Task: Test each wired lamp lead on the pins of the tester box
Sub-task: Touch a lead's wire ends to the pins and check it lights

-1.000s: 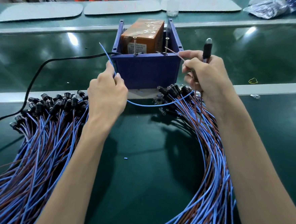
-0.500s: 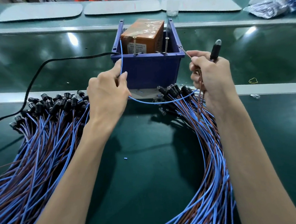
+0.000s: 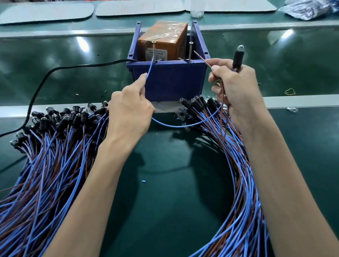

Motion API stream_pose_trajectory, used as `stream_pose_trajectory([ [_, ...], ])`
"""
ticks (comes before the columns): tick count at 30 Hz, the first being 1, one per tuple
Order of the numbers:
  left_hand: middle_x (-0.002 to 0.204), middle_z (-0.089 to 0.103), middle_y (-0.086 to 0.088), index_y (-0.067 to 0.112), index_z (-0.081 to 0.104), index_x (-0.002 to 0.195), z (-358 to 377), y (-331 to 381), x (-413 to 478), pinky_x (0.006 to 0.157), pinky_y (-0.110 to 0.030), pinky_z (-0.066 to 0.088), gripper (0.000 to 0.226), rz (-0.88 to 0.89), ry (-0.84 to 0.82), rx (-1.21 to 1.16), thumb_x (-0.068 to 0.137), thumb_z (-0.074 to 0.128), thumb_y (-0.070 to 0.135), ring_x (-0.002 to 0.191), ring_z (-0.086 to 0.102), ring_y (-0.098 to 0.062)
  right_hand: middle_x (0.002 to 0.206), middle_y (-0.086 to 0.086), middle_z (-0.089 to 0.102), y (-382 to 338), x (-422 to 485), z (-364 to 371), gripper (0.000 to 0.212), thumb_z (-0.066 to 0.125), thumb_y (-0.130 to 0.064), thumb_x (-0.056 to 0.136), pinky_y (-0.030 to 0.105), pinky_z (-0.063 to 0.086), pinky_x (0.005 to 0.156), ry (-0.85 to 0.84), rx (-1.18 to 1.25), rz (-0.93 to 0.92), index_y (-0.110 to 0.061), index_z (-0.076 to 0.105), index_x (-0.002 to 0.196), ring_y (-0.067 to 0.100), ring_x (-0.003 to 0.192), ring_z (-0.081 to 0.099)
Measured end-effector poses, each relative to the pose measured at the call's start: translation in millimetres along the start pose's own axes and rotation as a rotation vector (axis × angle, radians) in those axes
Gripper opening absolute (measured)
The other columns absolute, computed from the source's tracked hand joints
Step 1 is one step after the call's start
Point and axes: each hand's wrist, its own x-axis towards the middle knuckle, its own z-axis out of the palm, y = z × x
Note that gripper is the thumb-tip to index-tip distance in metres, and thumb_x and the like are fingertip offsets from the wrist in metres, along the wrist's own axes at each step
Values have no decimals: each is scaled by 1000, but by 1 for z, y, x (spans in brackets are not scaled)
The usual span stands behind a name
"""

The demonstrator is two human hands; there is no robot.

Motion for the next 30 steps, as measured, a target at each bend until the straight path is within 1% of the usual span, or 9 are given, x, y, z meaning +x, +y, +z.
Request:
stream_pose_trajectory([
  [7, 75, 66, -18, 22, 55, 132, 1, -5, 2, 83, -43, 48, 44, 21, 25, -8, 94, 38, 7, 84, 61, -41, 50, -10, 55, 1, -1, 1, 24, 47, -2, 95, 12, 26, 38, -28, -2, 7, -12, 68, 90, 1, 38, 35],
  [9, 69, 67, -12, 24, 54, 133, 2, -5, 3, 79, -28, 48, 43, 28, 23, -23, 96, 38, 9, 77, 63, -29, 51, -9, 57, 1, -2, 1, 24, 48, -2, 95, 12, 27, 38, -35, -2, 3, -12, 68, 90, 1, 38, 35],
  [12, 59, 63, 3, 24, 52, 137, 3, -3, 1, 61, -2, 36, 44, 55, -1, -53, 98, 39, 10, 58, 56, 2, 54, -7, 57, 1, -2, 1, 24, 48, -2, 95, 12, 27, 38, -45, -12, 3, -13, 68, 90, 1, 38, 36],
  [15, 59, 61, 6, 23, 50, 139, 5, -1, 0, 62, -1, 33, 45, 58, -25, -70, 98, 39, 9, 55, 52, 11, 57, -3, 56, 0, -2, 2, 23, 48, -1, 96, 11, 29, 39, -52, 1, 0, -11, 68, 92, 0, 39, 41],
  [18, 59, 60, 4, 23, 50, 139, 4, -1, 0, 64, -10, 34, 46, 58, -26, -74, 97, 40, 7, 56, 51, 11, 59, -1, 55, 0, -3, 2, 24, 46, 1, 97, 10, 27, 38, -67, 22, -10, -9, 67, 94, -1, 38, 41],
  [20, 61, 60, 3, 23, 51, 139, 4, -1, 1, 64, -10, 35, 47, 60, -27, -66, 96, 40, 5, 56, 51, 8, 59, -1, 54, 0, -3, 2, 25, 45, 1, 97, 10, 26, 37, -80, 28, -15, -9, 67, 93, 0, 38, 39],
  [24, 70, 64, -8, 22, 51, 138, 4, 0, -1, 67, -13, 37, 48, 61, -21, -63, 96, 39, 4, 61, 48, -8, 56, -6, 53, 0, -3, 1, 26, 46, -1, 97, 13, 22, 36, -103, 7, -10, -13, 69, 91, 3, 39, 30],
  [27, 71, 64, -9, 23, 51, 138, 4, 0, -1, 70, -16, 38, 47, 63, -18, -63, 96, 40, 4, 59, 49, -12, 56, -4, 54, -1, -3, 0, 26, 47, -1, 96, 13, 23, 37, -108, 11, -7, -12, 70, 91, 4, 40, 30],
  [30, 73, 65, -12, 23, 51, 139, 5, -1, 0, 71, -21, 40, 48, 70, -25, -61, 96, 40, 4, 66, 55, -20, 54, -5, 56, -2, -4, 0, 25, 49, 0, 94, 13, 23, 37, -102, 4, -12, -13, 70, 86, 4, 40, 31],
])
